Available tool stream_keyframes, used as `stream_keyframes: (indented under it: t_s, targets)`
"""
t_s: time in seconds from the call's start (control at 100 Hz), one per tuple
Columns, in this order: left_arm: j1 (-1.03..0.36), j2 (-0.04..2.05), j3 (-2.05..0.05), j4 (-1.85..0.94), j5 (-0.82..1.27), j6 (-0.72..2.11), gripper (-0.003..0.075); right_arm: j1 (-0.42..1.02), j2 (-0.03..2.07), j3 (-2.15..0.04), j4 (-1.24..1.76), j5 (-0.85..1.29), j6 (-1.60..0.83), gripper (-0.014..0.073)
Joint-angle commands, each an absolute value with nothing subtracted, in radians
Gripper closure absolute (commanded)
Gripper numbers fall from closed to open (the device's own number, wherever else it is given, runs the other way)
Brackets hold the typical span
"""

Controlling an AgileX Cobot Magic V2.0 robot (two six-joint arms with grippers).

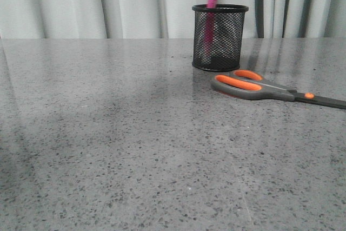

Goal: Put pen and scissors into bin
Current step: 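Lower the marker into the mesh cup and open the left gripper, then lower the right gripper onto the scissors' handle and close on it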

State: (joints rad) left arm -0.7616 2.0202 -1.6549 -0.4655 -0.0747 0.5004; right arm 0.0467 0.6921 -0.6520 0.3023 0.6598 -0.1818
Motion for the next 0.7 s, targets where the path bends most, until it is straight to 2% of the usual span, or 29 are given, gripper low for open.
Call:
stream_keyframes:
  t_s: [0.0, 0.13, 0.2, 0.27, 0.35, 0.36, 0.5, 0.69]
  targets:
    - [-0.768, 1.9, -1.693, -0.469, -0.139, 0.493, 0.0303, 0.048, 0.697, -0.686, 0.294, 0.591, -0.192, 0.0109]
    - [-0.749, 1.806, -1.693, -0.387, -0.064, 0.493, 0.0354, 0.048, 0.697, -0.686, 0.292, 0.576, -0.192, 0.0109]
    - [-0.729, 1.746, -1.693, -0.316, 0.043, 0.493, 0.0414, 0.048, 0.697, -0.686, 0.292, 0.571, -0.192, 0.0109]
    - [-0.699, 1.688, -1.693, -0.275, 0.168, 0.493, 0.0524, 0.048, 0.697, -0.686, 0.304, 0.57, -0.192, 0.0109]
    - [-0.659, 1.625, -1.689, -0.24, 0.293, 0.493, 0.0734, 0.048, 0.697, -0.686, 0.321, 0.564, -0.192, 0.0109]
    - [-0.651, 1.62, -1.685, -0.237, 0.301, 0.493, 0.0741, 0.048, 0.697, -0.686, 0.321, 0.564, -0.192, 0.0109]
    - [-0.57, 1.498, -1.595, -0.232, 0.345, 0.47, 0.074, 0.048, 0.698, -0.686, 0.321, 0.546, -0.192, 0.0109]
    - [-0.473, 1.255, -1.29, -0.271, 0.206, 0.431, 0.074, 0.078, 0.743, -0.688, 0.41, 0.56, -0.369, 0.0109]
